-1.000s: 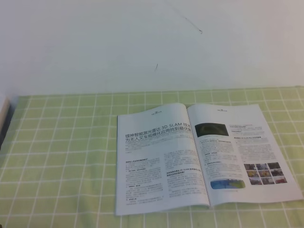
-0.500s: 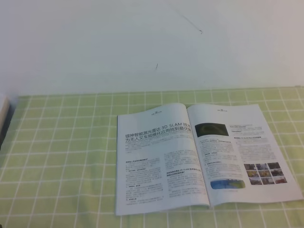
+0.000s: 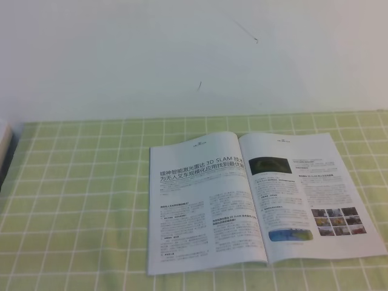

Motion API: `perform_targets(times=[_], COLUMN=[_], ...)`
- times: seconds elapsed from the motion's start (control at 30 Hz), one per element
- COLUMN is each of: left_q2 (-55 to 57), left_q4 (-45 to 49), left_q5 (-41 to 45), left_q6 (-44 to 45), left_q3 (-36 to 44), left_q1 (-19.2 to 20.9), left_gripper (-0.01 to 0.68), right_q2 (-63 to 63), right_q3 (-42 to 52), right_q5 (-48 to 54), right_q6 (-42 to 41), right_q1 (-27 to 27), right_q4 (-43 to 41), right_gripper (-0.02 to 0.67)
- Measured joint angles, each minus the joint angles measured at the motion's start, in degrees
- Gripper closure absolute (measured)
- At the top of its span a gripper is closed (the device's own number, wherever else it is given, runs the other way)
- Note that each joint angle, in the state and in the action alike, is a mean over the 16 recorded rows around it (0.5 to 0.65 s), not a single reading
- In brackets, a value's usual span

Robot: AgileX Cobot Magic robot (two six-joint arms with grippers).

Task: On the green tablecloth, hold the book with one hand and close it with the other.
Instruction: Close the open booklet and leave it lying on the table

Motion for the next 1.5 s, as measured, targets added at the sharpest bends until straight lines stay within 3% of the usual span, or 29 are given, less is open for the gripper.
perform_targets(times=[0.17,0.3,0.5,0.73,0.9,1.07,1.3,1.5], left_q2=[0.0,0.0,1.2,8.5,18.9,32.7,53.9,70.5], left_q4=[-0.1,-0.1,-0.1,-0.4,-3.4,-11.3,-31.5,-47.2], left_q5=[-11.5,-14.1,-5.8,13.6,24.8,33.1,40.2,41.4], left_q6=[-0.6,-1.8,-3.7,-5.2,-3.8,2.5,21.2,37.4], left_q3=[0.0,-1.2,-7.1,-18.8,-27.0,-33.6,-40.7,-45.3], left_q1=[0.0,0.0,0.0,0.0,0.0,0.0,-0.2,-2.5], left_gripper=[0.676,0.676,0.676,0.676,0.676,0.676,0.676,0.676], right_q2=[0.0,0.0,3.0,15.2,29.4,45.4,67.8,84.9], right_q3=[-0.1,-1.9,-9.3,-22.3,-30.7,-37.0,-43.2,-47.0], right_q5=[-11.6,-11.6,3.9,28.7,38.5,43.3,45.7,44.5], right_q6=[-0.2,-0.4,-0.9,-6.1,-16.4,-33.0,-56.8,-68.9], right_q1=[0.0,0.0,0.0,0.0,0.0,0.3,3.0,6.3], right_q4=[1.0,2.1,3.6,6.4,13.6,26.9,48.1,59.0], right_gripper=[0.652,0.652,0.652,0.652,0.652,0.652,0.652,0.652])
